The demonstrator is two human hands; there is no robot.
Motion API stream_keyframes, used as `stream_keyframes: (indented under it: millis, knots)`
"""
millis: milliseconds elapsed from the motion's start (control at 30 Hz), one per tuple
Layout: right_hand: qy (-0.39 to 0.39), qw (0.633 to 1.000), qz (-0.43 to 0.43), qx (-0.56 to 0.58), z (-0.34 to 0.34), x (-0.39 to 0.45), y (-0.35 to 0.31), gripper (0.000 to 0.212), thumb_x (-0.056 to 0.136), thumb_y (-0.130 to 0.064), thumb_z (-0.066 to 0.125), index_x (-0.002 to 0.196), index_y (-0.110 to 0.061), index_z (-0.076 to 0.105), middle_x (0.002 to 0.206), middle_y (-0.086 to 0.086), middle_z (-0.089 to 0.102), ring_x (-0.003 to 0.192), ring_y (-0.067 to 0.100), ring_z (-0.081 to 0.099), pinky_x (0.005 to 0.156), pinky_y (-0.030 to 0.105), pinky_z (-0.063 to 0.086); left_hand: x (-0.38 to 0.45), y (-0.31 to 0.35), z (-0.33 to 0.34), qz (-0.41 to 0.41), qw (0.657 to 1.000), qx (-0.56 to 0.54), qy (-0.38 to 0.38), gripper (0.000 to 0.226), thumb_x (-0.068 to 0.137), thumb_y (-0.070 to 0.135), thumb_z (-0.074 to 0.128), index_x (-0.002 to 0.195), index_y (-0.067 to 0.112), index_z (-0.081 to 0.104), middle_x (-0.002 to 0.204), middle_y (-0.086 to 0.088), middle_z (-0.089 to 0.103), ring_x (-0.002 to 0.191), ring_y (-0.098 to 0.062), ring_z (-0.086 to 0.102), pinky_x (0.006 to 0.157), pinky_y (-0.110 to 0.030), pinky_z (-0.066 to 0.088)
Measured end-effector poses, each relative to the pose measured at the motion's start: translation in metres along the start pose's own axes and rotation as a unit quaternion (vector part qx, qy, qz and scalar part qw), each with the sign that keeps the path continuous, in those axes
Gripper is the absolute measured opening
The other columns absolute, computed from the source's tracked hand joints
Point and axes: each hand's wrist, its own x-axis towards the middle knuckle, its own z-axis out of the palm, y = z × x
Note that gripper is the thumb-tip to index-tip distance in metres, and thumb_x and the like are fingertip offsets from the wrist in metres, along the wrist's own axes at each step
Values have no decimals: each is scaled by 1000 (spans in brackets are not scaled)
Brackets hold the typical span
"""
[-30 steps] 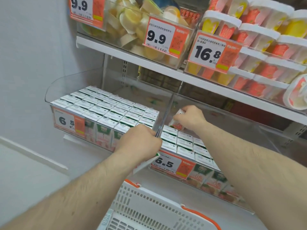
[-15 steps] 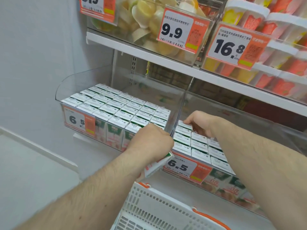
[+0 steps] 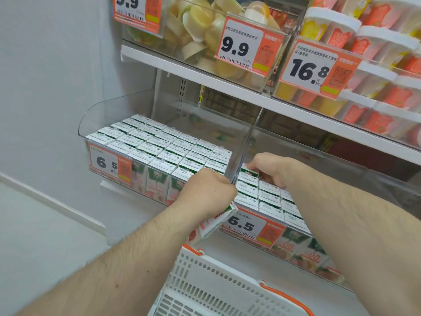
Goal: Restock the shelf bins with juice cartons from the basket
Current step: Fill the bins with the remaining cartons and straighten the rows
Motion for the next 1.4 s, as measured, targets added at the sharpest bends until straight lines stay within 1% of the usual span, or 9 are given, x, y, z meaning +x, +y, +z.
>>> stream_keyframes:
  millis: [300,367,500,667,800,900,1033,1233,1400]
  knots:
    - [-9,991,-21,-132,-4,-7,7,37,100,-49,45,107,-13,52,107,5,63,95,25,59,86,40,46,-6,2,-7,-26,995,-96,-13,13,86,17,57,78,17,67,66,-6,53,60,-17,46,62,-28,41]
    - [78,977,-89,-177,-5,-12,11,35,100,-47,44,115,-17,52,119,6,58,104,25,55,89,38,41,-8,3,-14,-48,990,-131,1,12,85,15,56,73,15,58,61,-6,50,56,-19,43,58,-26,34]
    - [290,919,-266,28,10,-61,15,23,99,-26,50,120,-21,59,112,-2,63,101,19,60,82,27,44,-19,5,-29,-67,978,-197,9,20,90,19,48,71,15,53,51,1,52,47,-18,46,51,-21,34]
    - [161,902,-376,140,66,-144,23,25,81,-22,65,103,-33,60,91,-6,65,82,27,65,77,45,56,-32,6,-40,-95,958,-269,12,25,96,35,45,84,16,56,53,-1,55,43,-16,51,51,-21,41]
    - [86,938,-321,96,93,-161,26,55,69,-55,71,115,-35,50,95,-8,59,74,11,58,63,29,48,-36,3,-41,-93,962,-254,26,30,97,40,42,88,16,59,89,-8,59,79,-22,54,67,-31,42]
    - [99,940,-321,61,99,-159,22,21,78,-35,76,93,-25,64,84,-4,67,72,13,63,65,32,53,-41,1,-44,-79,959,-272,15,32,99,40,43,85,15,57,80,-7,61,67,-20,55,59,-28,43]
    - [15,932,-251,259,89,-165,17,17,91,-10,66,105,0,63,94,21,72,71,23,68,58,31,54,-44,-2,-59,-23,943,-331,-38,32,99,42,47,94,13,60,78,-6,70,62,-17,64,62,-28,50]
    - [-64,868,-209,447,77,-171,7,21,95,-7,53,109,4,64,94,14,75,82,27,72,72,34,60,-45,-20,-74,41,962,-248,-108,23,88,6,66,111,10,65,99,-12,73,80,-20,68,69,-32,56]
    - [-48,908,-193,369,77,-166,-16,30,98,-35,52,99,-10,68,89,14,73,78,28,72,81,46,57,-37,-24,-87,67,963,-248,-84,30,89,1,66,115,15,67,93,-1,75,82,-10,70,68,-23,55]
